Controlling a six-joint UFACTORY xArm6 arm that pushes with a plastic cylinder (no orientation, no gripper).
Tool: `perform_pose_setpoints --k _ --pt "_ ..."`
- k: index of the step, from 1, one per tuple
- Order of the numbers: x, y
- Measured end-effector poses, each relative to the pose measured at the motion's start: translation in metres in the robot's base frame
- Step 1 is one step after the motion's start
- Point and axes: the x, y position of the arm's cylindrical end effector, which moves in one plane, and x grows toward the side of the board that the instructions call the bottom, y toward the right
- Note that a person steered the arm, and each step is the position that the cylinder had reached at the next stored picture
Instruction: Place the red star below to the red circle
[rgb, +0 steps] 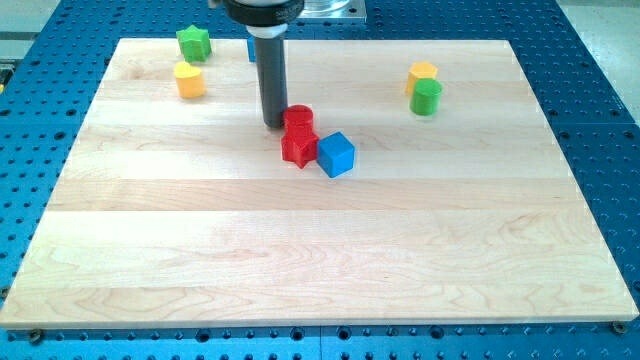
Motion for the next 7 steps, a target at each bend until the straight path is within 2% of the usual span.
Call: perform_pose_setpoints --k 1,2,6,7 --pt "-0.026 0.002" --pt "-0.024 0.03" --pt "0.157 0.005" --pt "0.17 0.005"
